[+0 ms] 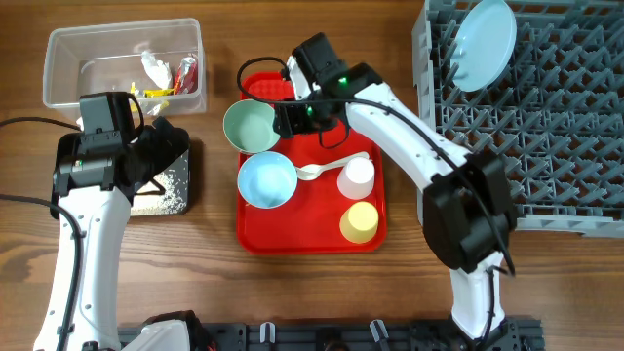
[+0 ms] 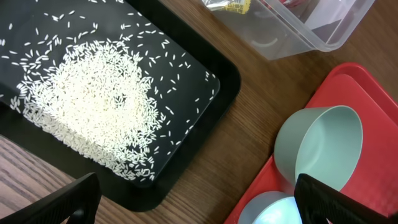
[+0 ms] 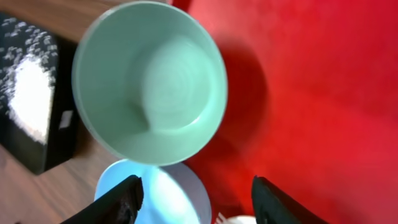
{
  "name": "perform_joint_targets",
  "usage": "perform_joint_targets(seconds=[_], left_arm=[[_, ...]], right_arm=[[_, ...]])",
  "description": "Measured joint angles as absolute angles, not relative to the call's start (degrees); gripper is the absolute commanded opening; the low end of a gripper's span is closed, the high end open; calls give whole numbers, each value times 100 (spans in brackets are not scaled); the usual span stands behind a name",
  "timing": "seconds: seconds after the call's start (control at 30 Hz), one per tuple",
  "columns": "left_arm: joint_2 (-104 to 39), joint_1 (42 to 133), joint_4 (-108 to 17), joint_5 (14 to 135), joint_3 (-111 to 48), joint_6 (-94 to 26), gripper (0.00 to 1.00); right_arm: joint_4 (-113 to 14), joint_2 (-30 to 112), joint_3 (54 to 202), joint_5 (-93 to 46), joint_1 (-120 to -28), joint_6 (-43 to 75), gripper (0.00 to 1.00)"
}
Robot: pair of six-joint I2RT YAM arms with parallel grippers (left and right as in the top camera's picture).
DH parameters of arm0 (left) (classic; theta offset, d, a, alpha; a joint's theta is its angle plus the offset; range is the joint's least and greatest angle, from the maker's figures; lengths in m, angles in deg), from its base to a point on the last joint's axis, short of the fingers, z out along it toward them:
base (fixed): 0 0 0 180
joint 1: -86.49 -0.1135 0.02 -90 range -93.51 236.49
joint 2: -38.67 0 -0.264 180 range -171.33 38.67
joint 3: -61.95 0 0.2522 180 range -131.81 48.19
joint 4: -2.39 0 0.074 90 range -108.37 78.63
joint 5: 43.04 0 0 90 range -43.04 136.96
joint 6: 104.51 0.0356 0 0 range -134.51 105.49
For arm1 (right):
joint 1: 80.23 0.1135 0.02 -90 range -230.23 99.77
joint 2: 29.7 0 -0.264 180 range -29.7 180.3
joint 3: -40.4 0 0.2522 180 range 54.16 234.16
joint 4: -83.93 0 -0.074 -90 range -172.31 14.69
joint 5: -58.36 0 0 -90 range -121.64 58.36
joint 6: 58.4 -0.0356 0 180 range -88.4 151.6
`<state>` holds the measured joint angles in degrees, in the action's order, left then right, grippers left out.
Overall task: Sort waste into correct bins and load items into the dishwasher rack
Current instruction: 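Move the right gripper to the mint-green bowl and grip its rim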
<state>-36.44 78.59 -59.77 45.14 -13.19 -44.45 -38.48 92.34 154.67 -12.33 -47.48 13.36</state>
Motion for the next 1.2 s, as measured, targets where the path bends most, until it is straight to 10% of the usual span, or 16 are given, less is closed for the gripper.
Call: perform_joint_targets(seconds=[0.27, 1.2], left_arm=[[-3644, 7859, -5979, 4514, -1319, -4445, 100], [-3644, 6174, -5780, 4470, -1319, -4445, 100]], right_arm=[[-4175, 9387, 15467, -1240, -4746, 1011, 33], [-5500, 9665, 15467, -2905, -3170, 2208, 36]])
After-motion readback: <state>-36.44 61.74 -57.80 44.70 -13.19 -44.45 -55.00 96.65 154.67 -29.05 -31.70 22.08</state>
